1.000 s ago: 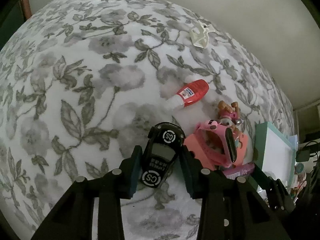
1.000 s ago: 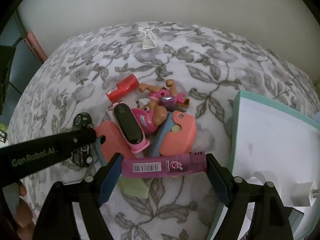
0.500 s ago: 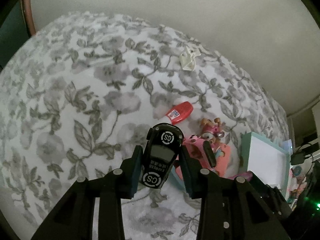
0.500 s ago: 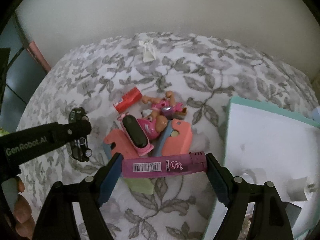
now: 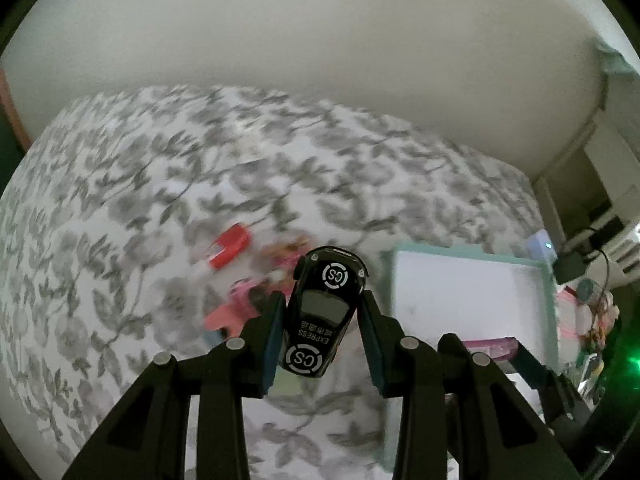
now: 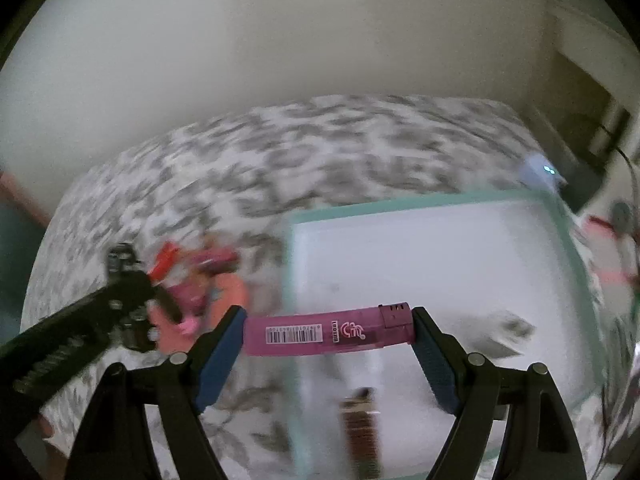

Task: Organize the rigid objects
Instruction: 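Carry the key fob and purple lighter over the tray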

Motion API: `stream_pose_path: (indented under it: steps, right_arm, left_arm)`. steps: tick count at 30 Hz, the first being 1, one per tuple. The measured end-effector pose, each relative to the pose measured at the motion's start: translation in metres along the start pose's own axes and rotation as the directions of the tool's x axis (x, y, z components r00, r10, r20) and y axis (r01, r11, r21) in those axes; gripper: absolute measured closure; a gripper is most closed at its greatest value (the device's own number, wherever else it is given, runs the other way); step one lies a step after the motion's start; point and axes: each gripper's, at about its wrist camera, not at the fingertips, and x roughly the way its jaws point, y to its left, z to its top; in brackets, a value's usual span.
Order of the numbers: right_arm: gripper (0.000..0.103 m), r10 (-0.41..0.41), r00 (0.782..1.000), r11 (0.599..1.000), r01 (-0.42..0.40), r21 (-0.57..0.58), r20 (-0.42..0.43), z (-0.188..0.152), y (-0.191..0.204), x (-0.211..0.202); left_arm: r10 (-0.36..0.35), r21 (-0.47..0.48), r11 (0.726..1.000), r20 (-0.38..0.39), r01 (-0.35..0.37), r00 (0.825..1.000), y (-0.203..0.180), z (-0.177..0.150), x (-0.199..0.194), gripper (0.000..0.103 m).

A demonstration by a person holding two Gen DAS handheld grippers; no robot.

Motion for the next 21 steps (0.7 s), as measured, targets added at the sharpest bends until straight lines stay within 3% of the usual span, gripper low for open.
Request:
stream_pose_path:
  steps: [12,21]
  right_arm:
    - [0.019,-0.166,0.984,0.983,0.160,0.095,0.059,0.019,-0.071,0.000]
    - [0.019,-0.244,0.970,0.952,0.237,0.194,0.014,0.022,-0.123,0.016]
  left_arm:
    - [-0.034,0.125,0.992,-0.020,0.036,0.999,-0.075,0.004,0.028,0.065]
    - [-0.012,0.199,0.980,-0.045,0.021,0.999,-0.107,0.000,0.061,0.065]
